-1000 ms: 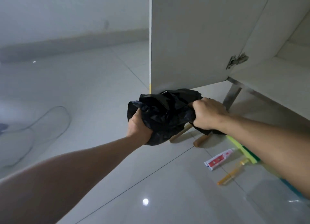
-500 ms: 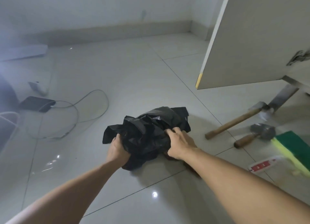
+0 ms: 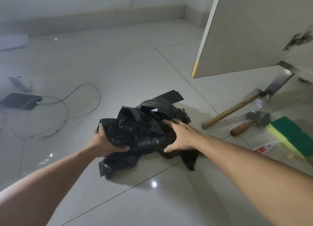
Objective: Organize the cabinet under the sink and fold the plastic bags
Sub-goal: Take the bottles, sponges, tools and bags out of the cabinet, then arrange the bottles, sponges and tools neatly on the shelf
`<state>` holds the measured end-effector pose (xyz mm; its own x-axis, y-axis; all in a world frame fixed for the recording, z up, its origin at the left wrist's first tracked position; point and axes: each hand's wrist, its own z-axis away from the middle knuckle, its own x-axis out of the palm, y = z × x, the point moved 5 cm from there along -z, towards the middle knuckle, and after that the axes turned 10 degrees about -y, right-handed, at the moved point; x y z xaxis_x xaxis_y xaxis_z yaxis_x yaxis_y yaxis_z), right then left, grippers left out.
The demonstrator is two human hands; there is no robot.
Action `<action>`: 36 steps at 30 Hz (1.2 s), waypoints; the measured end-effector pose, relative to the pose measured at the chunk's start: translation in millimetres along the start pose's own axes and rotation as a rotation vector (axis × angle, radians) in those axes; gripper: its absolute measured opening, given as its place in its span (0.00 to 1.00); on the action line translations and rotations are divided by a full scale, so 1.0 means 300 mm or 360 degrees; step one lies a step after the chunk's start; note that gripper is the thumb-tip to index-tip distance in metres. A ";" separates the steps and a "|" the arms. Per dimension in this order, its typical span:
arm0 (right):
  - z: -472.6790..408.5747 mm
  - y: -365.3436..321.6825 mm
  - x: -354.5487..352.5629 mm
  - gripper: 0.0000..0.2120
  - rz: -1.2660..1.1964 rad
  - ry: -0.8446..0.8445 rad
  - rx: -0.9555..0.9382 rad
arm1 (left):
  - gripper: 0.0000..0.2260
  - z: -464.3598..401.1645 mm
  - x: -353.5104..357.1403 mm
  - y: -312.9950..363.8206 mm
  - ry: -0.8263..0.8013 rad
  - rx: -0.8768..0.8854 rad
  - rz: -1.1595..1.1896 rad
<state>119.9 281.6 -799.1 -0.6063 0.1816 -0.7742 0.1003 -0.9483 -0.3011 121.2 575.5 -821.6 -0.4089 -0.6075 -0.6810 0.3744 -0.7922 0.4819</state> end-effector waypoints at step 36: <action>0.467 0.850 -0.326 0.20 -0.0133 0.0031 0.0667 | 0.11 0.036 0.616 1.330 -0.0464 0.1122 -0.1945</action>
<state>94.3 -14.4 -722.0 -0.5832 0.2631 -0.7685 -0.2803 -0.9532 -0.1136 186.0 146.5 -749.1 -0.3519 0.5386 -0.7656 -0.7750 -0.6263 -0.0844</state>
